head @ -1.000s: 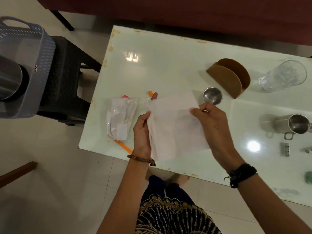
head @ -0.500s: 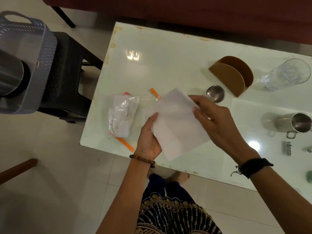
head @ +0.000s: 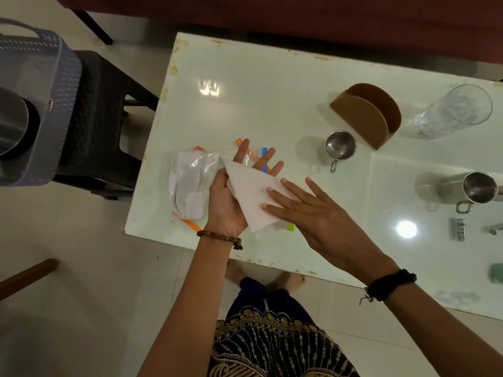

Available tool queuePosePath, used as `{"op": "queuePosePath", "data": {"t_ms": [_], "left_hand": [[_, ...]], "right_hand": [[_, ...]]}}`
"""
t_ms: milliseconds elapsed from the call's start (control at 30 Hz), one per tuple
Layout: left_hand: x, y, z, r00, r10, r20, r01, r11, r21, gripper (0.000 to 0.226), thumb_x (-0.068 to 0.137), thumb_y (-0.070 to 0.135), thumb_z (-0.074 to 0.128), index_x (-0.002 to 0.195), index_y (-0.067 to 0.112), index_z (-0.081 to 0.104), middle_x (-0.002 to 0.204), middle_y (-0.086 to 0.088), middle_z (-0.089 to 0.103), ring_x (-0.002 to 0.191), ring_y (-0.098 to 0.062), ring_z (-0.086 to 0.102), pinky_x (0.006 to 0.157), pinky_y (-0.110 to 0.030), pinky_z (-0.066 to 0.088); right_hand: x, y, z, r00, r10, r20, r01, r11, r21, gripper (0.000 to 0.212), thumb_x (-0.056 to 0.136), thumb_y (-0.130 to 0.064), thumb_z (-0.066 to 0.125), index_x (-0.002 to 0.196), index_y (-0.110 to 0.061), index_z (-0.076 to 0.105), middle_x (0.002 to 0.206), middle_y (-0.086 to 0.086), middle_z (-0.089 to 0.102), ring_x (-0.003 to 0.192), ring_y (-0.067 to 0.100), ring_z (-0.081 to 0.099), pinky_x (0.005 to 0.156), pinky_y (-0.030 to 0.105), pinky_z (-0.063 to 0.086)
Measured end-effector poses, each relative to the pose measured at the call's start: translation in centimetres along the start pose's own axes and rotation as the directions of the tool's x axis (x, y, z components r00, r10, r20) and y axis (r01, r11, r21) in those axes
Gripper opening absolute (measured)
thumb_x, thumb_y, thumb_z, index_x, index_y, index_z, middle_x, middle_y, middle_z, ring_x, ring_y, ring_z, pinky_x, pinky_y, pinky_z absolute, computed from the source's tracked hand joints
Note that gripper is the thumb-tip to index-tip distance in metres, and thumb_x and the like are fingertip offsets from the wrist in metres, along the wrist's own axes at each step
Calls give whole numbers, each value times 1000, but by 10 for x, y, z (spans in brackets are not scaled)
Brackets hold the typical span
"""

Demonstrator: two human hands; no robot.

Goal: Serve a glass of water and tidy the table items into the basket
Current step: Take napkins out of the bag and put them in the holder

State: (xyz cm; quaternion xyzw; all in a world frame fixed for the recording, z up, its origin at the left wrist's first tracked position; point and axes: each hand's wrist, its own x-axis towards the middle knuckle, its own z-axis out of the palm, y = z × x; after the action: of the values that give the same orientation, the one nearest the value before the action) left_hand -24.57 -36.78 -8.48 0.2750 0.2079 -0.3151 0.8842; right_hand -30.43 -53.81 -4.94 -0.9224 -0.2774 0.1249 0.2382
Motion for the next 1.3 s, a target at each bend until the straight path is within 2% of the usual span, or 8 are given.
{"op": "queuePosePath", "data": {"t_ms": [267,533,700,767,867,1033,1133,1300], "left_hand": [[4,13,-6,998,-58,16,57,998,13,58,95,51,6,142,25,29,140,-11,44,132,-35,38,99,-54,36],[7,15,-2,998,-25,-63,22,999,-50,82,81,74,21,142,19,30,120,-13,64,109,-32,62,83,-45,54],[12,14,3,1000,2,-24,0,996,94,47,93,31,36,140,23,33,128,-3,58,115,-22,59,93,-42,47],[13,14,5,999,7,39,-12,993,114,41,97,17,26,135,22,38,126,-2,59,113,-20,60,88,-39,52],[17,17,9,994,15,106,-26,994,103,40,97,16,23,130,21,44,121,0,64,113,-19,61,84,-35,55],[36,11,20,996,-4,92,-5,995,100,38,98,21,23,129,20,46,118,0,67,110,-19,63,80,-34,56],[50,7,27,998,-57,17,54,987,151,35,98,26,29,124,19,51,115,-5,67,105,-20,65,80,-34,56],[69,-11,43,964,-4,-265,142,853,502,33,91,19,51,124,17,50,97,-3,63,83,-13,62,57,-21,56]], "right_hand": [[0,3,-5,998,10,60,-13,998,60,67,85,15,44,139,-24,40,150,-2,30,143,22,14,118,49,11],[7,0,-1,981,61,185,-58,998,-24,63,95,2,33,146,-32,19,157,-8,9,145,16,-5,119,44,-3],[10,1,4,994,69,84,-82,985,152,43,98,-30,42,140,-33,35,153,-6,27,145,10,9,120,41,2],[11,0,2,956,288,-63,-218,833,508,37,93,-37,49,130,-37,48,144,-9,45,139,3,27,117,29,15],[15,12,-3,762,631,-146,-306,550,777,28,88,-37,59,116,-37,56,119,-20,57,113,-10,47,90,3,34],[7,50,-12,702,624,343,-405,-45,913,35,77,-29,70,111,-25,63,107,-3,69,100,13,64,87,29,53],[-5,59,-14,686,680,259,-263,-101,960,26,81,-11,68,105,-21,65,92,1,73,83,11,69,69,20,56],[-26,76,-20,586,795,157,-103,-119,988,29,85,-7,63,110,-21,58,82,-1,73,74,9,68,66,21,56]]}}
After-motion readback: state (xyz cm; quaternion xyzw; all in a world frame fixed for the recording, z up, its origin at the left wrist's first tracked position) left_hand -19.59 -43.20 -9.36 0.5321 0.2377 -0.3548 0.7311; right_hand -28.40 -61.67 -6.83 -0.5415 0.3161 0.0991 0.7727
